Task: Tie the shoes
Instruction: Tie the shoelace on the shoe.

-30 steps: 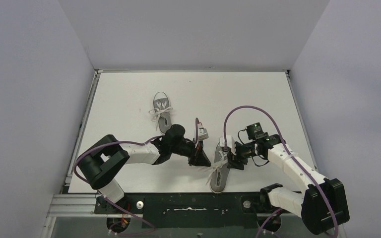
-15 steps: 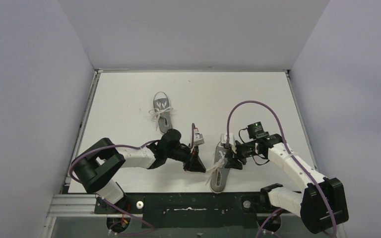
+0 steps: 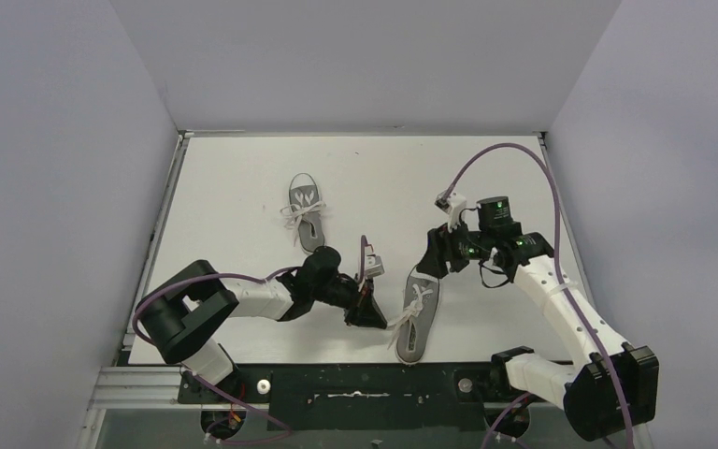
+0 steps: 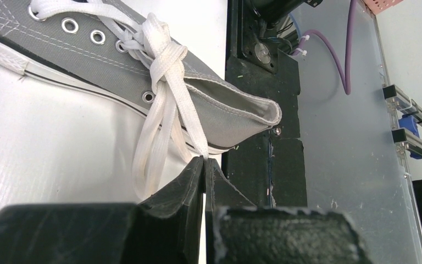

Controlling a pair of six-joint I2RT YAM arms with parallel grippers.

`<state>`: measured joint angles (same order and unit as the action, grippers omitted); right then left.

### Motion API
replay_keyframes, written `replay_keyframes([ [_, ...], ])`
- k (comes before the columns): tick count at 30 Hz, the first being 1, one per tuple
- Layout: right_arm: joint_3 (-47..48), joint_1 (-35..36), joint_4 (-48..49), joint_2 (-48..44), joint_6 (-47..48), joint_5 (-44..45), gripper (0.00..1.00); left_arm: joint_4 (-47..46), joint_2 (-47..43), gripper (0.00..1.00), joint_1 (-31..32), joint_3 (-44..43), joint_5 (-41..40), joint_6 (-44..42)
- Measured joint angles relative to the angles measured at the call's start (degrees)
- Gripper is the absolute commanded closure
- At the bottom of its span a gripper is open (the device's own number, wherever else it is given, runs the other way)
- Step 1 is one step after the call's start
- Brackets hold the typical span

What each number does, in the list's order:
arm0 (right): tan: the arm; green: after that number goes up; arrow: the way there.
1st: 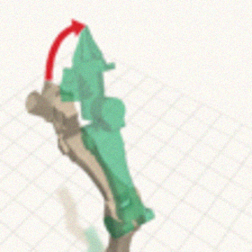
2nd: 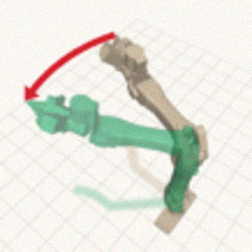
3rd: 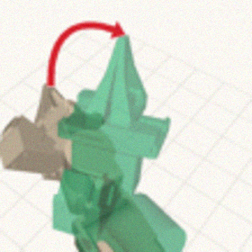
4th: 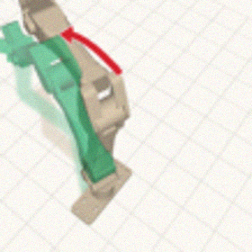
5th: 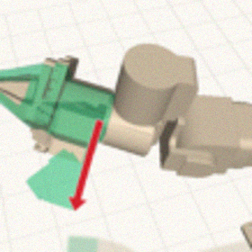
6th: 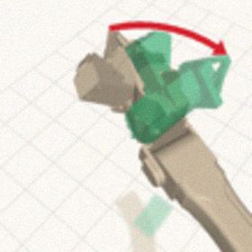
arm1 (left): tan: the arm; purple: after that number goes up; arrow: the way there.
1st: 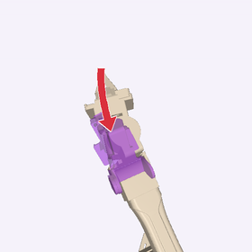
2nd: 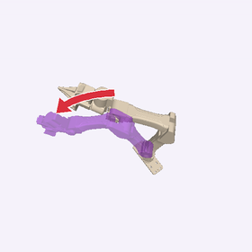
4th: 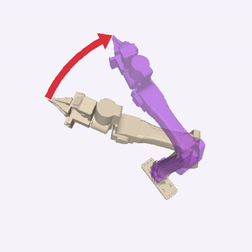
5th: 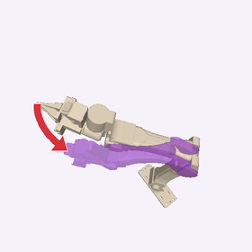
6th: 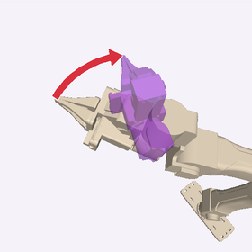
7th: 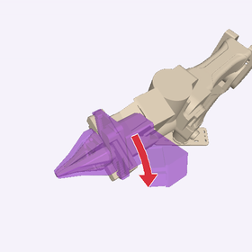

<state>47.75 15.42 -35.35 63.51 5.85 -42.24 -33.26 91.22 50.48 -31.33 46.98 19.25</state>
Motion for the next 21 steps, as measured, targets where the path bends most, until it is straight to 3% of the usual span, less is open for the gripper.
replay_keyframes([
  [5,2.0,1.2,-3.2,0.0,-20.9,5.2,0.47,-0.5,1.2,1.0,0.5,-0.3,0.0,0.8],
  [10,0.9,8.8,-5.9,0.3,-35.3,9.5,0.52,-0.9,1.3,1.0,0.8,-0.3,0.0,1.5],
  [21,0.9,13.0,-10.8,5.9,-42.9,18.9,0.49,-1.5,1.4,1.0,1.4,-0.3,0.0,2.5],
])
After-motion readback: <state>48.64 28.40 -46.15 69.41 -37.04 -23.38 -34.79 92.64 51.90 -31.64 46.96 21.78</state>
